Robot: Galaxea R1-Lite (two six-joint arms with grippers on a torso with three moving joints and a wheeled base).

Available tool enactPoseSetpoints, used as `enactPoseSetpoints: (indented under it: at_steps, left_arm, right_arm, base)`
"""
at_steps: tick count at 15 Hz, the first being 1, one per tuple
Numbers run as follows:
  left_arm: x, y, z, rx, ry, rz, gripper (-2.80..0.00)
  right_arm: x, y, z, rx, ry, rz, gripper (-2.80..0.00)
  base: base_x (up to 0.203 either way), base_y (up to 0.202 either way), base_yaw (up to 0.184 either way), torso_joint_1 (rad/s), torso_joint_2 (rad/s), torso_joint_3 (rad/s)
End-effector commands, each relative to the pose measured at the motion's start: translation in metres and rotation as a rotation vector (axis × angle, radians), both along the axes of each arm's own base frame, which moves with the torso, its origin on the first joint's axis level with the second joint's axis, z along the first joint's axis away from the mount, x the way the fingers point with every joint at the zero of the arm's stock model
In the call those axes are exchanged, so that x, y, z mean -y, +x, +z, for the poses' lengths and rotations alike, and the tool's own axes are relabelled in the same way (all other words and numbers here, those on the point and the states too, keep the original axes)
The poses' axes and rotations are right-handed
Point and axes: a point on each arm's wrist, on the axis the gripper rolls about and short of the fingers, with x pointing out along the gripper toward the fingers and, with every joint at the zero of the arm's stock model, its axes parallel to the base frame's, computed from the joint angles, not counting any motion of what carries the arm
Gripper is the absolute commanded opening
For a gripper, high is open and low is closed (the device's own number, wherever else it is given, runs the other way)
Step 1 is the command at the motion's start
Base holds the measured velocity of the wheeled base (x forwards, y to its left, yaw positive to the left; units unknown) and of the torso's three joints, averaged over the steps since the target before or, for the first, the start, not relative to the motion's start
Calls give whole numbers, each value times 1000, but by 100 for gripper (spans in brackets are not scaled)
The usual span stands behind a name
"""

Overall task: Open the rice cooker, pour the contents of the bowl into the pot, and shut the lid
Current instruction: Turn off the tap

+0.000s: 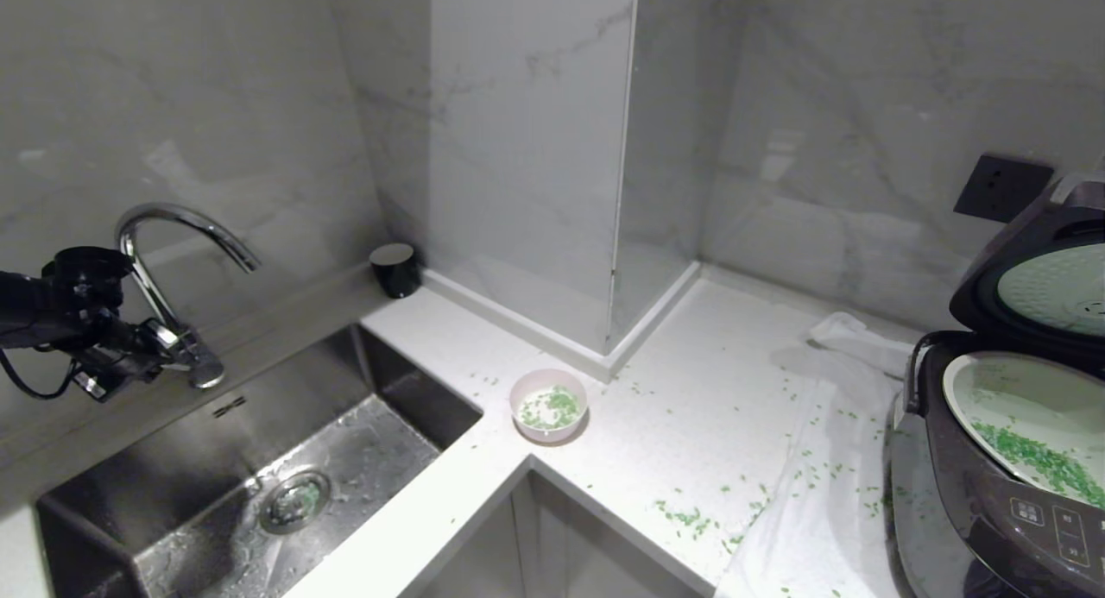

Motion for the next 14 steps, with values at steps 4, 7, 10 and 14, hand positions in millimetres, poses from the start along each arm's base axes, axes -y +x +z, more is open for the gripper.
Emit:
enactPoseSetpoints:
  at_steps: [4,7,10,14]
  left_arm:
    - [23,-26,20,-54,-35,-31,-280]
    - [62,-42,42,-38,-69,-126,-280]
    - [112,-49,53,-37,-90,-248,-280]
    - [152,-50,57,-43,-96,-342,-280]
  right_arm:
    - [0,0,-1,-3,0,1,-280]
    - [0,0,0,-2,0,1,-280]
    - [0,0,-1,-2,0,1,-280]
    - [0,0,0,-1,-1,1,-280]
  base:
    - [0,0,0,0,0,0]
    - [0,0,0,0,0,0]
    - [0,0,0,0,0,0]
    - [0,0,0,0,0,0]
